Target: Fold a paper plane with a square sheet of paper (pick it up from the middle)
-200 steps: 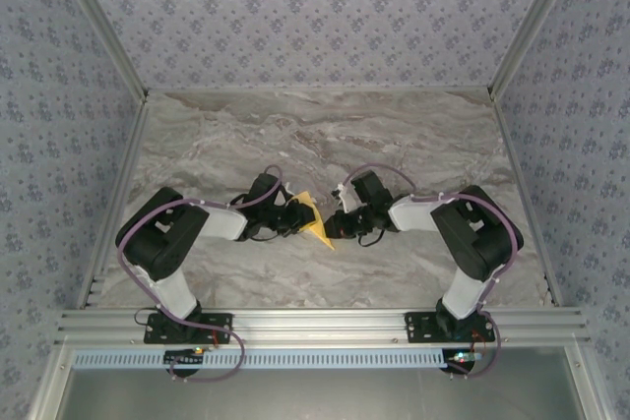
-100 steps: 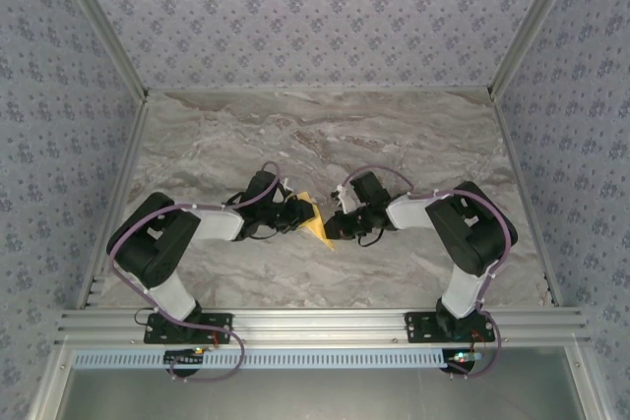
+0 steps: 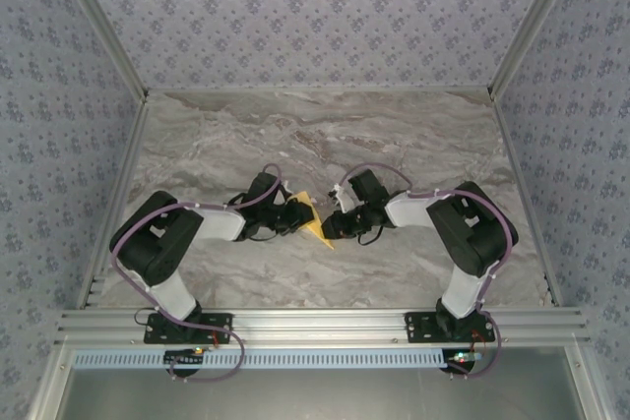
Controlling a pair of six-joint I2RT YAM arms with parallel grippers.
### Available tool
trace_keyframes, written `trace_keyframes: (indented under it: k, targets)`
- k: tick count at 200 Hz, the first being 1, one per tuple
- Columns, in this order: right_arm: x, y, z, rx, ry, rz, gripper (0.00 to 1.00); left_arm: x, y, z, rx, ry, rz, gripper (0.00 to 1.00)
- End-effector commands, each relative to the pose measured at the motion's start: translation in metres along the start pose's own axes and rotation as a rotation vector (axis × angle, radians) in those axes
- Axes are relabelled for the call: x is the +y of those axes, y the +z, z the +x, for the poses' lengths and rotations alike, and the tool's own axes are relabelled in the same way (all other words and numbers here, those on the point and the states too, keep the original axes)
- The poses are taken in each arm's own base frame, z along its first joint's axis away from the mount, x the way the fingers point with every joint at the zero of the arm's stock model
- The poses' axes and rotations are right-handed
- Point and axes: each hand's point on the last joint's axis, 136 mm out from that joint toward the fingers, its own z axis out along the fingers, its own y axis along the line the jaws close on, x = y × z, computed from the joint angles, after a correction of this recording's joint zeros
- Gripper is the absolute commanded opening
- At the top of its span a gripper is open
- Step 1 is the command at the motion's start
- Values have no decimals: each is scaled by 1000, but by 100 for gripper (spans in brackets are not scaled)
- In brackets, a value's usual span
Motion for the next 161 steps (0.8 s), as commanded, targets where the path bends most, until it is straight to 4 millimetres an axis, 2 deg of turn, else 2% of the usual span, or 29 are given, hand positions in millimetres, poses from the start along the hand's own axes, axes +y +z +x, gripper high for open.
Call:
trace_keyframes:
  k: [1,44,96,117,161]
  targets:
    - [4,-6,1,12,-73,34,22,1,4,-5,-13,17,-27,20]
    - [1,-5,9,40,-106,57,22,4,4,-6,-19,11,-41,20]
    - [-2,-1,12,60,-81,48,8,5,3,-8,-26,11,-46,20]
    - [-2,2,14,75,-65,29,6,6,1,-8,-30,12,-52,20]
    - [-7,7,15,105,-31,30,4,-8,-9,-4,-29,48,1,20]
